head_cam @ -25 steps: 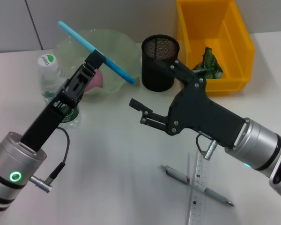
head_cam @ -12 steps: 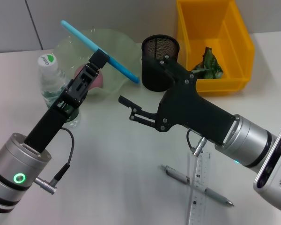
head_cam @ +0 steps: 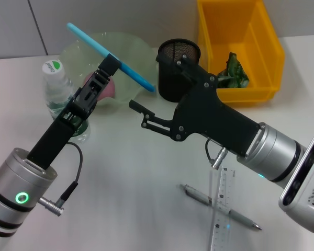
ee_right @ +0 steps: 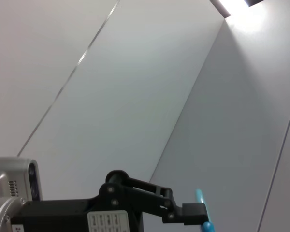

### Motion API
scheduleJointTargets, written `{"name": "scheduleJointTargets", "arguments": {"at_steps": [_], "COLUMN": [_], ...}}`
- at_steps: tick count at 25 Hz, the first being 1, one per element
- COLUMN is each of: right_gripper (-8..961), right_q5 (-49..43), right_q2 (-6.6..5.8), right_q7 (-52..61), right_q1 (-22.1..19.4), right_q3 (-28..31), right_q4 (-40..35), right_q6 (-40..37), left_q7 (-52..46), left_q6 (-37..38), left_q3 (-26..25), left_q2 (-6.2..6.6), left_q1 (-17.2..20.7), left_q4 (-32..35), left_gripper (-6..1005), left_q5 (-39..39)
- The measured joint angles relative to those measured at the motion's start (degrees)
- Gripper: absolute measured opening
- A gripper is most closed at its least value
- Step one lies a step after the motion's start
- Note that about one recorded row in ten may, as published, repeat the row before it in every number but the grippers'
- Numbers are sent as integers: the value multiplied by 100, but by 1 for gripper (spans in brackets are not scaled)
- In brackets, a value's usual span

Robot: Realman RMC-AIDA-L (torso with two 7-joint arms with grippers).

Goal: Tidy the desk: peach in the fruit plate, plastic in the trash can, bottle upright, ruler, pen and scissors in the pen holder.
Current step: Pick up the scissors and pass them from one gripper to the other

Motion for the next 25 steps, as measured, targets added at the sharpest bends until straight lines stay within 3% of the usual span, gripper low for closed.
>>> {"name": "scheduleJointTargets", "arguments": {"at_steps": [13,24,25], "right_gripper": [813,675,557], "right_q5": [-10,-10,-10], "right_q2": [2,2,2], "right_q7": [-5,-5,-5], "right_q1": [109,168,169], "right_q3": [1,1,1], "right_q4": [48,75,75], "right_q6": [49,99,101], "left_q7": [1,4,4], "left_q6": [-34,0,0], "left_q3": [-28,-26,-22], "left_q2": [0,0,0], "left_q1": [0,28,28], "left_q4": [-49,-55,-55], "left_gripper": [240,239,239], "left_q5": [63,77,78]}}
